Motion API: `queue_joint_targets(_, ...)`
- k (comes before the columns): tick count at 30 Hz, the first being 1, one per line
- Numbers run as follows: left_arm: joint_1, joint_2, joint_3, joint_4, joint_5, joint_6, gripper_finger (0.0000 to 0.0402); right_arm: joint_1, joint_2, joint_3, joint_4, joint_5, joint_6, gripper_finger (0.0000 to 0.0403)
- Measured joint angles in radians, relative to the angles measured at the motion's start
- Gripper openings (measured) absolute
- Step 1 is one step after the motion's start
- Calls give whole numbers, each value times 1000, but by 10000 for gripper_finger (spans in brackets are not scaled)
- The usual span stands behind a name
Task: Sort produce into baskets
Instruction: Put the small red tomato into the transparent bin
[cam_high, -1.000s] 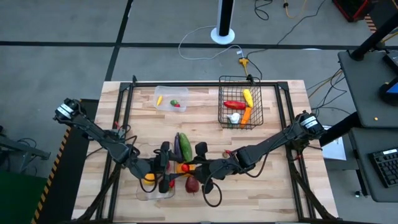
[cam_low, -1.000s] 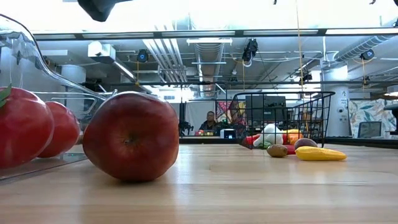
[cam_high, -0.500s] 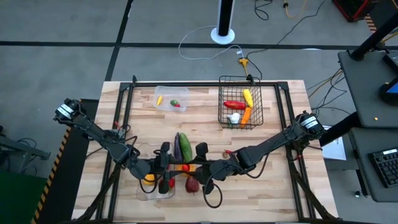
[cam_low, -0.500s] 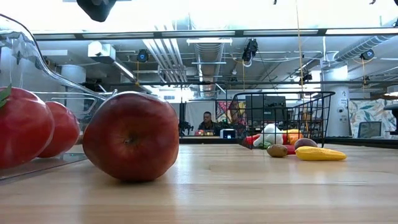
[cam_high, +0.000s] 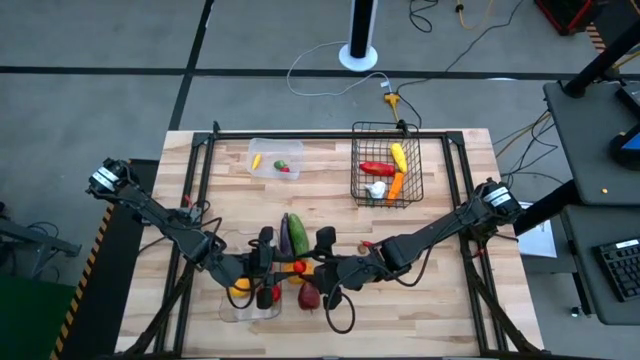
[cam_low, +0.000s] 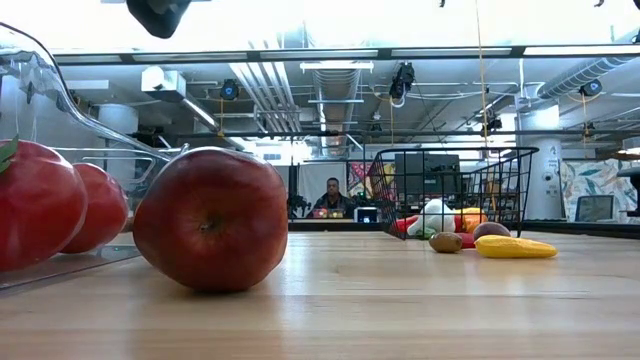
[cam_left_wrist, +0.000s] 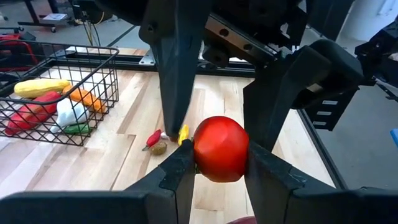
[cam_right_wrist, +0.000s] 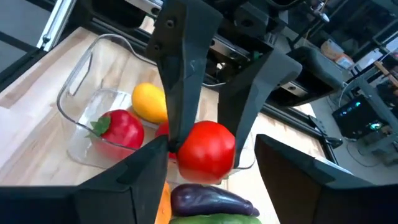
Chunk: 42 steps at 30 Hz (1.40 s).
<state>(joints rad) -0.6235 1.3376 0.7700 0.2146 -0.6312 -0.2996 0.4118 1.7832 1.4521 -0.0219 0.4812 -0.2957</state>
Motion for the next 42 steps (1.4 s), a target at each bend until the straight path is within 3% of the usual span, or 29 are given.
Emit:
queue_joint_targets(18,0,-79,0,-145,-11,-47,105,0,-110,1,-183,45,112,279)
queue_joint_targets(25,0,-195,5,-497,52,-272,105,-11,-127,2,-279,45,171,272)
queue_joint_targets(32,20,-251,33,-1031,101,-673,105,-37,-125,2,-288,45,168,279)
queue_joint_targets(42,23,-236,25,-1080,223,-735,105,-51,-124,2,-289,43,166,279)
